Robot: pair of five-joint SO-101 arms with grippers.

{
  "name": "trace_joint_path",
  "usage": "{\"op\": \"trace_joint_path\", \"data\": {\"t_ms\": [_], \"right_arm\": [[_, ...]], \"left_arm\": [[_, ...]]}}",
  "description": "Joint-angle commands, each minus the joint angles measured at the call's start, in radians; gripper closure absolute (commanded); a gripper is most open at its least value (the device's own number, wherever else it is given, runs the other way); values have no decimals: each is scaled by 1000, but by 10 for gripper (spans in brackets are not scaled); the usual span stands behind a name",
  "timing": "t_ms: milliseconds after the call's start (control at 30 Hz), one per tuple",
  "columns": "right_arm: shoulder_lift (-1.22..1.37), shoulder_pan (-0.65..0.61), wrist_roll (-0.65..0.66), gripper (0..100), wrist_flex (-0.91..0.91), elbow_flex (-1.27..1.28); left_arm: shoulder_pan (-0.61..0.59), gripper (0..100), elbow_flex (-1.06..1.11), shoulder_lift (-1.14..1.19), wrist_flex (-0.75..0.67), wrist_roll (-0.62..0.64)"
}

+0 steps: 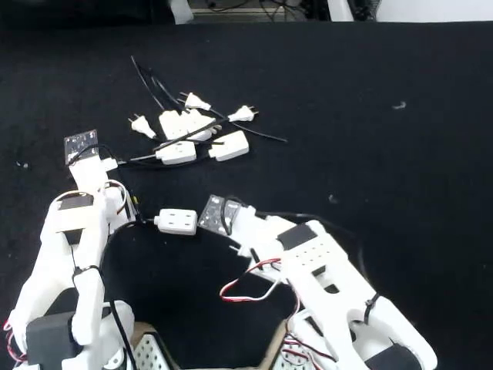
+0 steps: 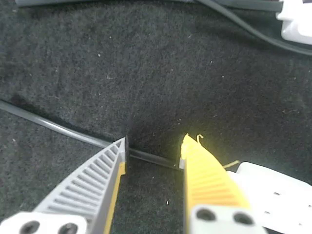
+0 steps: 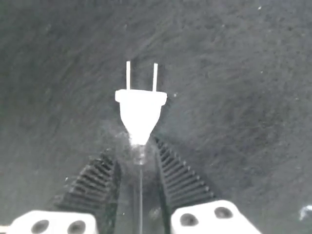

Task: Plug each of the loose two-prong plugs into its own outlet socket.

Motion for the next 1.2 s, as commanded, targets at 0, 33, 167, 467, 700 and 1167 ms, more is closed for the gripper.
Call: {"op": "trace_joint_path", "data": {"t_ms": [0, 33, 167, 467, 700, 1167], "right_arm": [[-39, -9, 14, 987, 14, -2], [-39, -11, 14, 987, 12, -4], [-35, -11, 12, 982, -17, -15], [-35, -17, -100, 855, -54, -24], [-35, -40, -98, 857, -58, -22], [-36, -97, -94, 901, -58, 36]], "left_arm": [[-8, 809, -8, -23, -15, 0], [-8, 809, -8, -23, -15, 0], [-8, 809, -8, -23, -15, 0], [-8, 809, -8, -23, -15, 0], [-8, 809, -8, -23, -15, 0], [-8, 809, -7, -23, -15, 0]]}}
